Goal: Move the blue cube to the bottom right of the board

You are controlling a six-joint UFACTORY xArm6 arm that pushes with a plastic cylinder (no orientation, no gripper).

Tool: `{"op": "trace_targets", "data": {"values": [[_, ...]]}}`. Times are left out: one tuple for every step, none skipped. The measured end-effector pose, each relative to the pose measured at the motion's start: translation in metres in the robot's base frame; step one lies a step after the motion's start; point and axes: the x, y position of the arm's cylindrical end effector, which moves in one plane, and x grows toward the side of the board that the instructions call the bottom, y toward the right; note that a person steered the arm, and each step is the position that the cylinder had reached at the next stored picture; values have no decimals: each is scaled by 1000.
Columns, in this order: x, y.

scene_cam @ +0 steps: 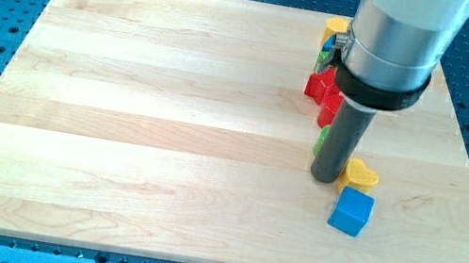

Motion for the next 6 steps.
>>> {"op": "trace_targets", "data": {"values": [[3, -3], [29, -11], [30, 1], [39, 4], [51, 6], [64, 6]]}}
